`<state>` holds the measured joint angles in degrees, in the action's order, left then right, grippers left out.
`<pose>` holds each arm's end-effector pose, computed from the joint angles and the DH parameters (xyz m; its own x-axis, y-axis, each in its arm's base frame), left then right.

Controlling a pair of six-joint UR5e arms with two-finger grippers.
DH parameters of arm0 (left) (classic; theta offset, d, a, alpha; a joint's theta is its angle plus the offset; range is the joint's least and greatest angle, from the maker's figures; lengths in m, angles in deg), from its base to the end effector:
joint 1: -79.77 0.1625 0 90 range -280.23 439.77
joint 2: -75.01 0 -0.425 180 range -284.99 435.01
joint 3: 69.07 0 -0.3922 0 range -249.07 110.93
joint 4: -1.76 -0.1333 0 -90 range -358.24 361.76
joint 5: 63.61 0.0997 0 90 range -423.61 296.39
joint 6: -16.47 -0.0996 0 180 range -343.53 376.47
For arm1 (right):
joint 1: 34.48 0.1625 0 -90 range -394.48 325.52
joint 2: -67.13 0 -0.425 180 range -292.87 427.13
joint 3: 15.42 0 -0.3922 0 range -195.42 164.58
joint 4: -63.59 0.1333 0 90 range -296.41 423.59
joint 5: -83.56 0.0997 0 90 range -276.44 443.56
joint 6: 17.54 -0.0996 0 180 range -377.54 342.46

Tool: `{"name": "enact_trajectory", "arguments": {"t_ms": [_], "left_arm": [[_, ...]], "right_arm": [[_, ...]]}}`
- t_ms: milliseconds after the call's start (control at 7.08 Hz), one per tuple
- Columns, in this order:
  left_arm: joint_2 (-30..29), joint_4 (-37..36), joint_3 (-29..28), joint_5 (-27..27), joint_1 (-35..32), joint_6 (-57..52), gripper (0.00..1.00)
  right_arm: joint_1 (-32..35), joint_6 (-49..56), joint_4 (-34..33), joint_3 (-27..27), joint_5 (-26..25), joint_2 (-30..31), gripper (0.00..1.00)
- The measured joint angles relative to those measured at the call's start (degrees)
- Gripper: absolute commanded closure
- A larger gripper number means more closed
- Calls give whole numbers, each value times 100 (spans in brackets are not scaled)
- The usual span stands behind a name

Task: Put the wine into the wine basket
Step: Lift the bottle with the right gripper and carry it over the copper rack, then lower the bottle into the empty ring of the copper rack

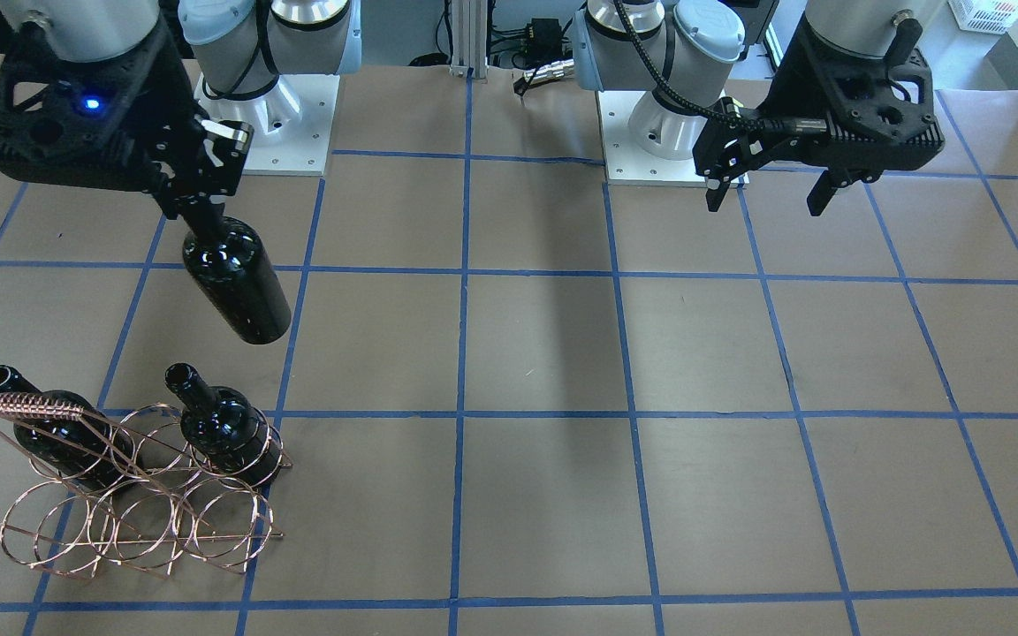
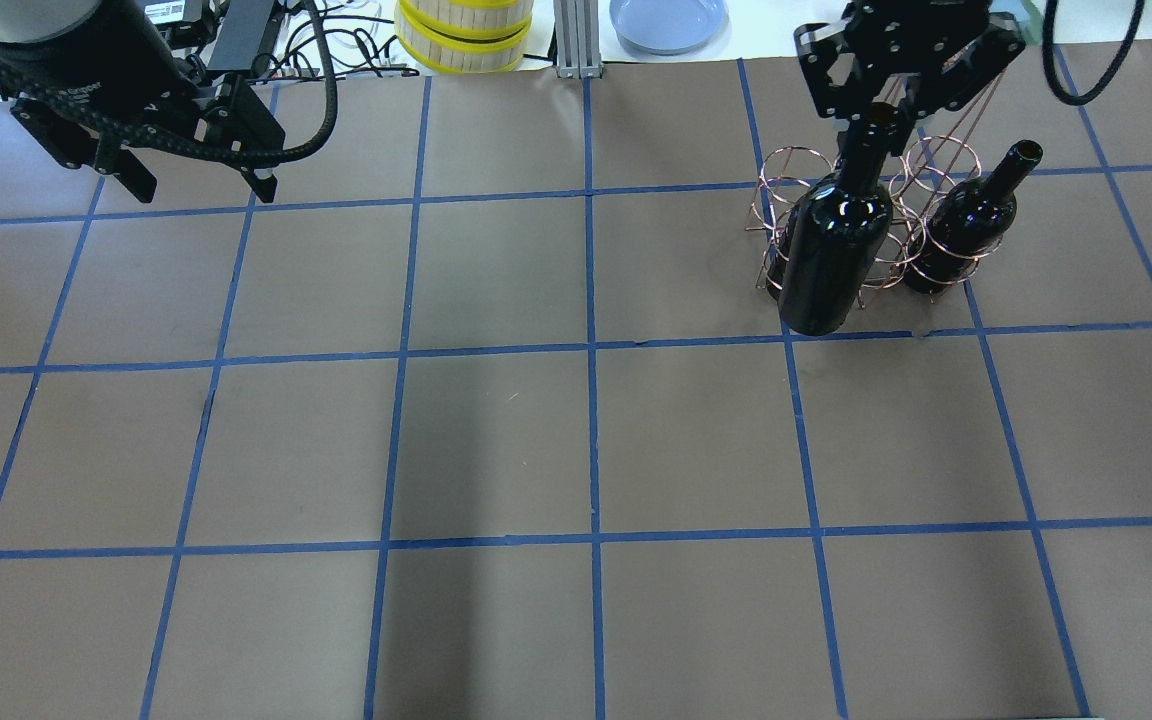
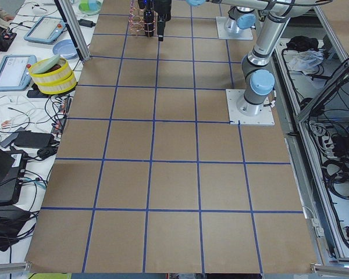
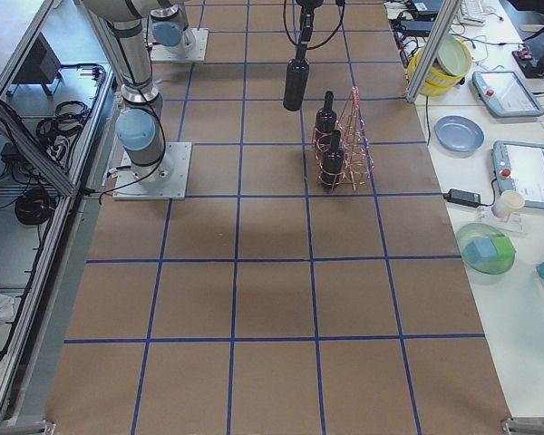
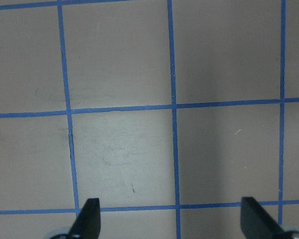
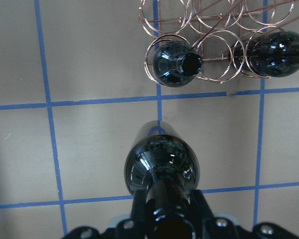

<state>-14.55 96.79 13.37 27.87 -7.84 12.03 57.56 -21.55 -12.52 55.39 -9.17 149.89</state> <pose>-0.1102 -0.4949 0.5478 -0.9990 0.0343 -0.0297 0.0358 0.9981 -0.0497 0.1475 -0.5286 0.5625 -0.9982 0.0328 0.0499 0.0343 0.9989 0.0304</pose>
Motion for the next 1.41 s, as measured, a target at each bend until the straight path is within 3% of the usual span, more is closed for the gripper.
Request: {"name": "enact_trajectory", "arguments": {"t_ms": [424,1413], "left_arm": [[-1,6,0,-3,-7,22,0],[-8,65,0,-164,-1,238,0]], "right_arm": [[-565,1008,-316,-87,-4,-14,89],[-859,1519,-1289,-5,-23,-304,89]]}}
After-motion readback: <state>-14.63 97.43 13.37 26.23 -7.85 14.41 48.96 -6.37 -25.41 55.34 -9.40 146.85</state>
